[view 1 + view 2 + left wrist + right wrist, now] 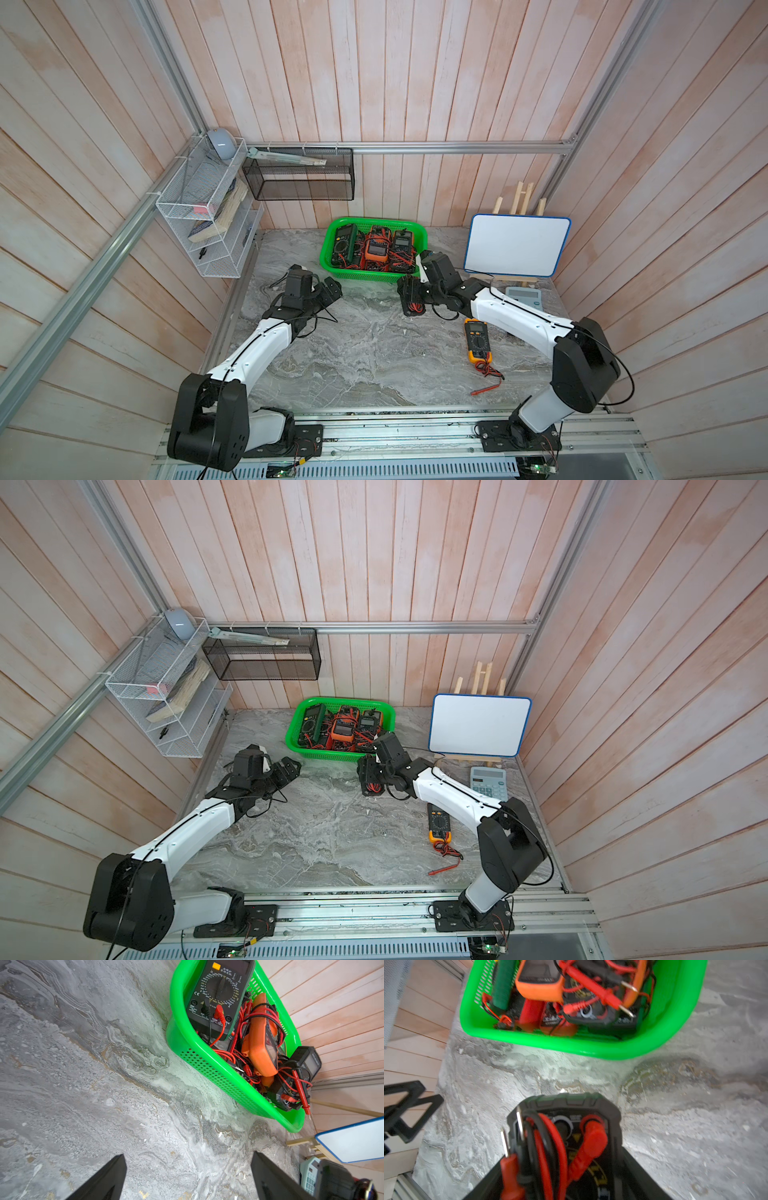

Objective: Put the multimeter into the basket
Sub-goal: Pick up the multimeter from the center of the board, then place the multimeter in the basket.

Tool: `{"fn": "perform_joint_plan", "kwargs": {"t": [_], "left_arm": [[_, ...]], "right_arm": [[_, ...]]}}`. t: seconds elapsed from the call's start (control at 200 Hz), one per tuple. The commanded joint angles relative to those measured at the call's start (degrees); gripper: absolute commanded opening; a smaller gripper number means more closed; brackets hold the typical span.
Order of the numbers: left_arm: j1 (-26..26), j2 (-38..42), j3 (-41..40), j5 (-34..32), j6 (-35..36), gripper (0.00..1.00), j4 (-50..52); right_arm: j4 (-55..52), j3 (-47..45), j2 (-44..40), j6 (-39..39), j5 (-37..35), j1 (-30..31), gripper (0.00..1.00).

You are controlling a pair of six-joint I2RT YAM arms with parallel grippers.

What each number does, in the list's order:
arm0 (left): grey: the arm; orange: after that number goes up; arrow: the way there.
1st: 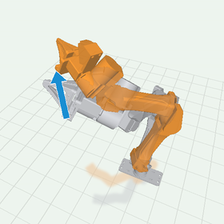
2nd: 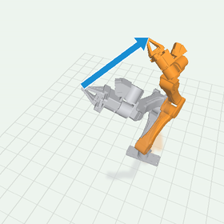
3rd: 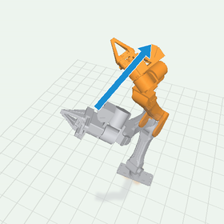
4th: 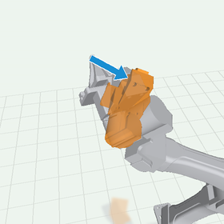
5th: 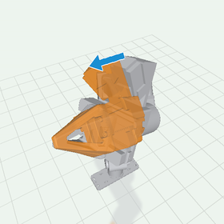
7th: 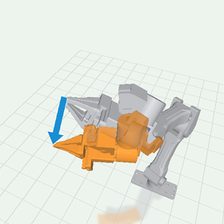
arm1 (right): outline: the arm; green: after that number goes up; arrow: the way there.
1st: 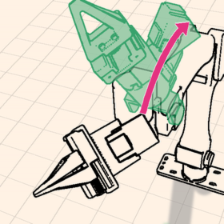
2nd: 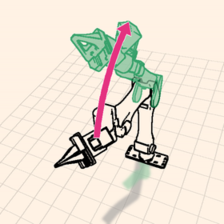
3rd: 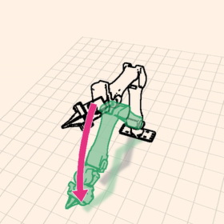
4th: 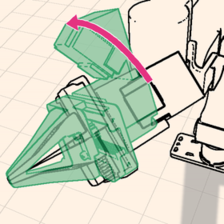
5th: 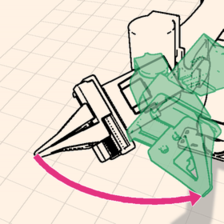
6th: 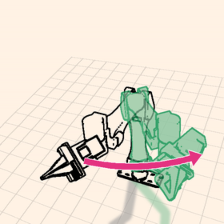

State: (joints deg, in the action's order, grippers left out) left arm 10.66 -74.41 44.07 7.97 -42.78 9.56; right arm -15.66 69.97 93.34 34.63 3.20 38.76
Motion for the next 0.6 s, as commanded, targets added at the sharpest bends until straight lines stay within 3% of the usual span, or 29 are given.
{"fn": "perform_joint_plan", "kwargs": {"t": [0.0,0.285,0.595], "left_arm": [[-1.6,1.3,-1.2,2.9,-1.7,1.00,-2.1],[-6.3,1.2,-0.7,5.3,-0.4,1.00,-1.7],[-7.8,0.0,-0.3,5.5,0.1,1.00,-2.0]], "right_arm": [[2.4,6.1,3.1,0.5,2.4,0.4,0.41],[1.6,24.7,16.5,-1.7,3.1,0.4,0.41],[0.2,44.4,29.3,-2.7,-0.9,0.1,0.42]]}}
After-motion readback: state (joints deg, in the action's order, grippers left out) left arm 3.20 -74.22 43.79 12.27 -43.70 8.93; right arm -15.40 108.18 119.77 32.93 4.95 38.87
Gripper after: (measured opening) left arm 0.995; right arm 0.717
